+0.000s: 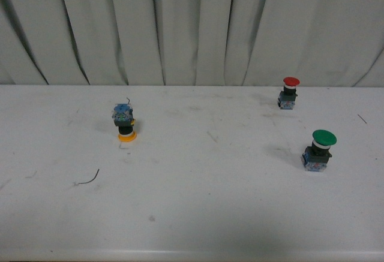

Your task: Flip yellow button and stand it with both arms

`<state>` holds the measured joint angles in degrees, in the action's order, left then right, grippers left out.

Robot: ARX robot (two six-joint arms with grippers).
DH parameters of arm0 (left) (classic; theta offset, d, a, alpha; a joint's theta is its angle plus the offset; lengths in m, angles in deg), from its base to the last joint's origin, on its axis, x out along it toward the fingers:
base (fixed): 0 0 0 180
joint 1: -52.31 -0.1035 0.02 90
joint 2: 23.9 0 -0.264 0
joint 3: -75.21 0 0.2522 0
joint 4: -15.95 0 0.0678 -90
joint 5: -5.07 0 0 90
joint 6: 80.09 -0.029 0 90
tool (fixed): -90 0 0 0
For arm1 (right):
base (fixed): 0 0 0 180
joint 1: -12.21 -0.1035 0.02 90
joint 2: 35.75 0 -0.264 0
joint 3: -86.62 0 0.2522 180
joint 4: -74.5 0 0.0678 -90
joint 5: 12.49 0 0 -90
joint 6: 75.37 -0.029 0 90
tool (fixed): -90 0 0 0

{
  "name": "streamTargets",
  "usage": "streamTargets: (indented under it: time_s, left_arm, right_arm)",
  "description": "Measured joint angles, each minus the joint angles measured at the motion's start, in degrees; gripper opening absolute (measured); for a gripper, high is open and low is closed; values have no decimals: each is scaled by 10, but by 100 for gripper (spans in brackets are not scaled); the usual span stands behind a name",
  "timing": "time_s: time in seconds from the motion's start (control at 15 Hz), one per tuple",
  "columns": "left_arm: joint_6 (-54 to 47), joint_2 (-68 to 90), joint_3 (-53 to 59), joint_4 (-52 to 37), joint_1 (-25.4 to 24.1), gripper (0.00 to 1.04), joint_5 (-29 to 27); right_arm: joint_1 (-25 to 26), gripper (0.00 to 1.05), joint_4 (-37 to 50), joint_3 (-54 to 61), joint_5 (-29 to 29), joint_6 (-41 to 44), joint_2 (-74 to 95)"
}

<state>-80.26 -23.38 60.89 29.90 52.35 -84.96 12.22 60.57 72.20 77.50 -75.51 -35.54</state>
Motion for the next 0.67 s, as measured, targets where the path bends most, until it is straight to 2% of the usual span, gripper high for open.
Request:
streamTargets:
  time_s: [0.33,0.4,0.47,0.67]
  left_arm:
    - [8,2,-1,9,3,98,-9]
    - [59,21,-10,39,16,98,-58]
    - [105,40,-14,26,-1,98,-61]
    - [133,115,-32,-68,-24,98,-26]
  right_arm:
    - [0,98,0,0,0,0,0]
    - [0,98,0,0,0,0,0]
    - [0,98,0,0,0,0,0]
    - [0,98,0,0,0,0,0]
